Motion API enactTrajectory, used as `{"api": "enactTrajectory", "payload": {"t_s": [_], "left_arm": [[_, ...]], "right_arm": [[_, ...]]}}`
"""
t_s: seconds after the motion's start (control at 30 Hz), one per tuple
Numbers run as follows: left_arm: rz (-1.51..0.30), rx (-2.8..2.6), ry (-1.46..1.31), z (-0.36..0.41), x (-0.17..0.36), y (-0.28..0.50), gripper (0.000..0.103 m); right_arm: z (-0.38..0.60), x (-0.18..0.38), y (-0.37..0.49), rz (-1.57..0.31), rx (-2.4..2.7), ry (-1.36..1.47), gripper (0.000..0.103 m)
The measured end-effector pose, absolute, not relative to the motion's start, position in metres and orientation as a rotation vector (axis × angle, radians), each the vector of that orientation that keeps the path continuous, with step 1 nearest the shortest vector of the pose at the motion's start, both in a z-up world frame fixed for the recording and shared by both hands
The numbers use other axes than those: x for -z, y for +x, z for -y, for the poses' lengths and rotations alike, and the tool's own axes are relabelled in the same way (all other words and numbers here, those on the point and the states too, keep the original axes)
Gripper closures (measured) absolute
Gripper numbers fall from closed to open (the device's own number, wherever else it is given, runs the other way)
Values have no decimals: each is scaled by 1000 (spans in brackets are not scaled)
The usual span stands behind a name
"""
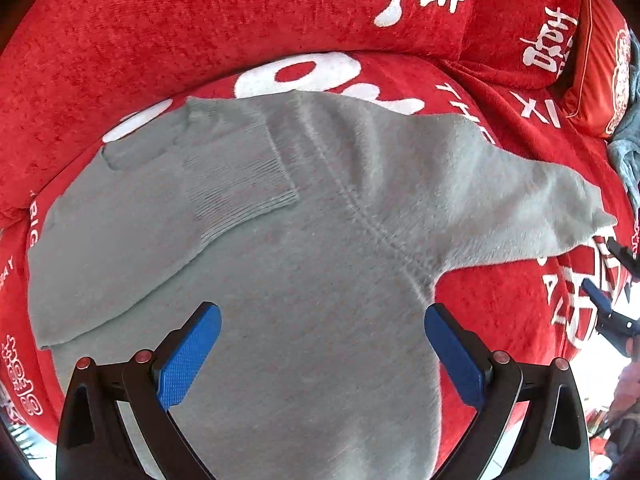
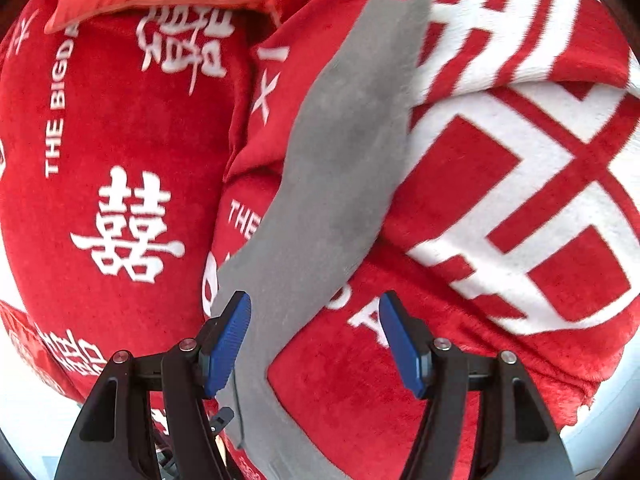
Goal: Fold small clothes
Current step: 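Grasp the remaining sleeve cuff with the right tool and lift it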
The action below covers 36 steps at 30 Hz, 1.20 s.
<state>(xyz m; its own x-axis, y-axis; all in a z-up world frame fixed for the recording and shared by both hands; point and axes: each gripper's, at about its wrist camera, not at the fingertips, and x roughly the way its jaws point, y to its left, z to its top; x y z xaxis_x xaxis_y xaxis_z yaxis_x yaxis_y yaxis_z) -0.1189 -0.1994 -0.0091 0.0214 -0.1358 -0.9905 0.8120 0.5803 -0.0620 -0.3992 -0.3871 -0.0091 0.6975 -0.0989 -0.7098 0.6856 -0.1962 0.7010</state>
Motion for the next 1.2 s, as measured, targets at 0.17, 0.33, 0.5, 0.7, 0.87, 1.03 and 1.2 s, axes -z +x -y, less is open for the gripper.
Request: {"api": "enactTrajectory", "payload": {"t_s": [0.17, 0.33, 0.5, 0.7, 0.87, 1.03, 1.2], "left_arm": [[-1367, 815, 623, 216, 17, -124, 1], [-1343, 816, 620, 230, 22, -130, 1], [-1313, 787, 596, 243, 25, -127, 1], [-1251, 735, 598, 246, 23, -118, 1], [-1222, 691, 599, 240, 24, -107, 1], [-1209, 711, 610, 250, 40, -114, 1], [-1229, 747, 628, 260, 66, -137, 1]], "right_arm": [[388, 23, -415, -441, 793, 1661, 33], [404, 35, -425, -405, 829, 1644, 33], [431, 55, -417, -409, 811, 1615, 33], [451, 66, -398, -366, 749, 1609, 44], [456, 76, -401, -232, 698, 1719, 97], [454, 58, -396, -70, 538, 1743, 98], [452, 36, -381, 41, 407, 1744, 98]]}}
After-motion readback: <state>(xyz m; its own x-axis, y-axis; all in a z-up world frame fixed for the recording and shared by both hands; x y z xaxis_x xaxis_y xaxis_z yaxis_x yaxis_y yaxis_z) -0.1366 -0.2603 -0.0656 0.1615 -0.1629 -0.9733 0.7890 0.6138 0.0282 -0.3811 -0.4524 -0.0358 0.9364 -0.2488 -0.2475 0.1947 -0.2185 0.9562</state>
